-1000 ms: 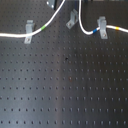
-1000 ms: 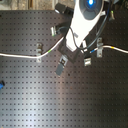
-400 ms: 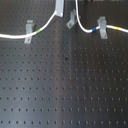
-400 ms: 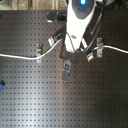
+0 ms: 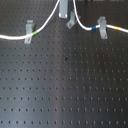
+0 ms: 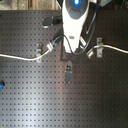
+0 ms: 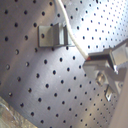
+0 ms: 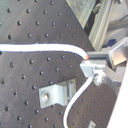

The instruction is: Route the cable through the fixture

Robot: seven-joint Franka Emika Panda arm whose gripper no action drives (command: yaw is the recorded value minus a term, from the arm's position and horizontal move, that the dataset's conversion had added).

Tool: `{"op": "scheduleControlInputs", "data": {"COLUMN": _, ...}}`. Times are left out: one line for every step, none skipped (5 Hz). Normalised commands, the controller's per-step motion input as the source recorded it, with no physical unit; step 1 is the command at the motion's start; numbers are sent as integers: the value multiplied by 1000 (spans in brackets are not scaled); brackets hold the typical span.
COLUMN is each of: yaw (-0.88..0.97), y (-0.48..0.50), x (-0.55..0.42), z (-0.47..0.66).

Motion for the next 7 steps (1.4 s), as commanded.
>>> {"op": "scheduleControlInputs", "data": {"yaw": -217, "y": 40, "x": -138, "z": 293}}
{"op": "scheduleControlInputs", "data": {"yaw": -208, "y": 13, "x": -199, "z": 235}}
{"op": "scheduleControlInputs", "data": {"yaw": -208, "y": 35, "x": -159, "z": 210}}
{"op": "scheduleControlInputs", "data": {"yaw": -217, "y": 43, "x": -151, "z": 193}}
{"op": "scheduleControlInputs", "data": {"yaw": -23, "y": 167, "x": -15, "z": 204}}
{"op": "scheduleControlInputs", "data": {"yaw": -31, "y": 158, "x": -15, "z": 303}}
{"op": "scheduleControlInputs", "data": {"yaw": -60, "y": 165, "x": -14, "z": 451}}
